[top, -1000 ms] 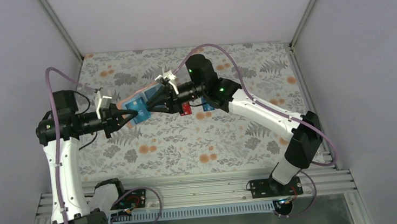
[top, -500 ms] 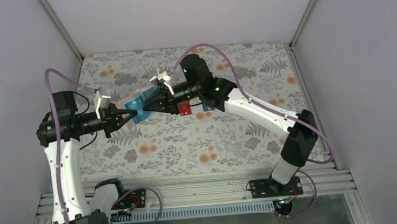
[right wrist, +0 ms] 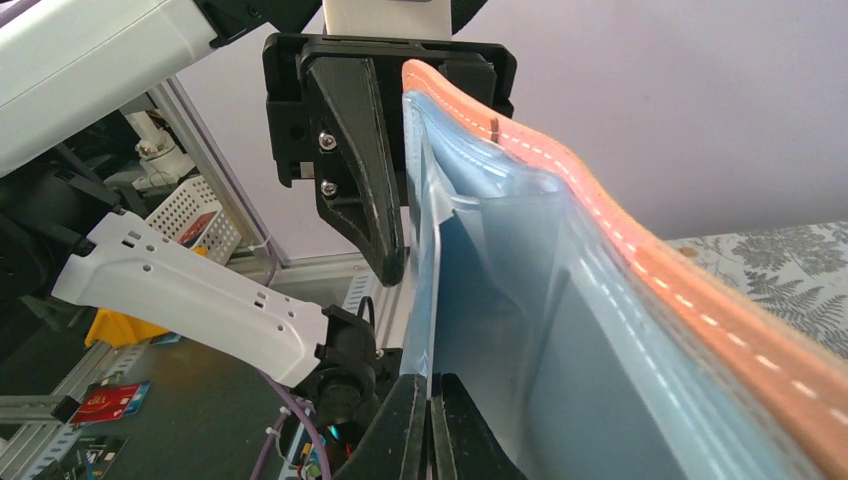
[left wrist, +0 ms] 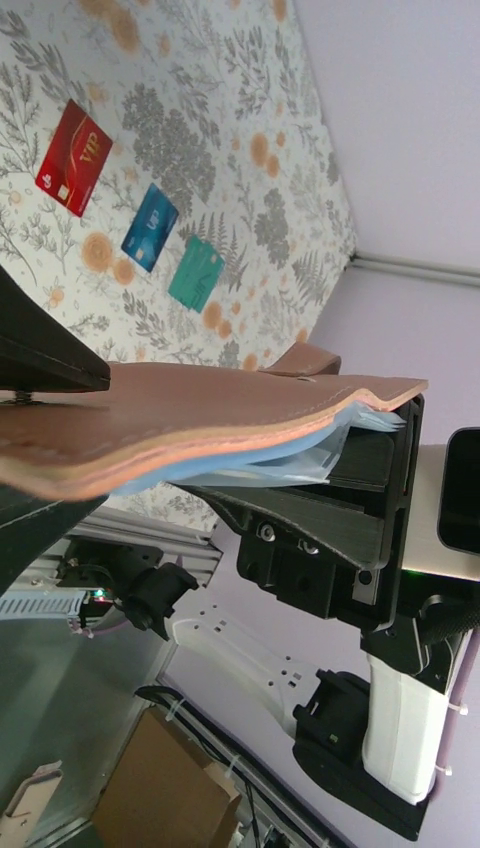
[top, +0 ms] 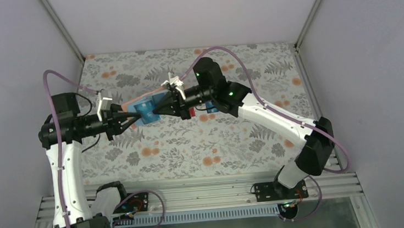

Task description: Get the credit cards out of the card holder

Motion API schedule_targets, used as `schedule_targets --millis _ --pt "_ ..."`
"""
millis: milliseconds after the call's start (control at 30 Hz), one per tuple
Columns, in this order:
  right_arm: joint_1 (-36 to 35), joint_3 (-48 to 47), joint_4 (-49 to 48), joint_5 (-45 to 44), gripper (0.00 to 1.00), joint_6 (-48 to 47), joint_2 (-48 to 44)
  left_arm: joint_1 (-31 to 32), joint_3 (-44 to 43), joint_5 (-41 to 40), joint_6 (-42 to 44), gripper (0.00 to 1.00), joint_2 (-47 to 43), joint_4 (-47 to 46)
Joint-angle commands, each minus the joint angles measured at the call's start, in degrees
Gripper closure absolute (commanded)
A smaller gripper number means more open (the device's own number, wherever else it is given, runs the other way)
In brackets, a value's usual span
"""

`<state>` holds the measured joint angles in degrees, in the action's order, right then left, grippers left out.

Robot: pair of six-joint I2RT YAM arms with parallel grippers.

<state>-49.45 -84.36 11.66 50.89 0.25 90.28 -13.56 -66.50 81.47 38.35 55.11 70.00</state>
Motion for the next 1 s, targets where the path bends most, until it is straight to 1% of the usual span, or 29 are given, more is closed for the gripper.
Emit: schedule_targets --millis 0,133,167,233,267,300,400,567,700,767,800,833,867,900,933,967 --pt "1.1 1.2 0.2 -0.8 0.96 -1.3 -3.0 -0.1 0.3 3.5 1.8 0.77 -0.4 0.1" --pt "1.2 0.8 0.0 -0.5 0.96 -1.0 -3.3 -0.1 0.5 3.6 3.1 0.78 -0.5 1.0" --pt "1.2 0.9 -0.2 -0.4 0.96 -1.0 -3.3 -0.1 0.7 3.8 3.2 0.8 -0.7 1.1" --pt "1.3 0.2 0.0 -0.3 0.96 -0.9 -2.9 -0.1 0.9 4.0 3.4 0.89 -0.9 1.2" --pt "1.2 -0.1 0.3 -0.3 0.96 -0.9 -2.7 -0.2 0.6 4.0 3.5 0.95 -0.8 1.5" --pt "1.3 -0.2 0.5 -0.2 0.96 -1.0 -2.6 -0.2 0.3 3.9 3.7 0.97 -0.8 1.7" --pt "1.9 0.6 1.3 -1.0 0.96 -2.2 -3.5 -0.3 0.1 4.3 4.0 0.98 -0.8 2.0" --pt "5.9 3.3 2.7 -2.5 0.96 -2.1 -6.2 -0.6 0.2 3.9 4.1 0.98 -1.0 1.9" --pt "8.9 5.2 4.7 -4.9 0.96 -3.3 -8.3 -0.9 0.0 3.3 2.6 0.98 -0.8 0.5" --pt "10.7 5.0 6.8 -6.5 0.96 -3.6 -9.1 -1.1 0.0 2.2 -0.1 0.98 -0.8 -1.2" --pt "11.9 5.0 8.3 -8.1 0.96 -3.8 -9.6 -1.3 0.1 0.3 -2.6 0.98 -0.8 -3.8" --pt "13.6 5.1 9.7 -10.3 0.96 -3.4 -9.8 -1.4 0.4 -3.3 -7.6 0.98 -1.0 -7.4" --pt "15.8 5.2 11.3 -12.8 0.96 -2.5 -9.8 -1.6 1.0 -8.3 -13.1 0.98 -1.1 -10.6" --pt "18.6 5.1 13.0 -14.4 0.96 -1.4 -8.6 -1.9 2.1 -16.6 -16.8 0.98 -1.1 -13.2" --pt "21.7 4.4 15.4 -15.8 0.96 0.2 -6.8 -2.2 3.0 -22.1 -19.0 0.97 -1.2 -14.9" --pt "24.2 3.4 18.4 -17.8 0.96 1.5 -4.1 -2.6 4.2 -25.4 -21.4 0.97 -1.4 -16.9"
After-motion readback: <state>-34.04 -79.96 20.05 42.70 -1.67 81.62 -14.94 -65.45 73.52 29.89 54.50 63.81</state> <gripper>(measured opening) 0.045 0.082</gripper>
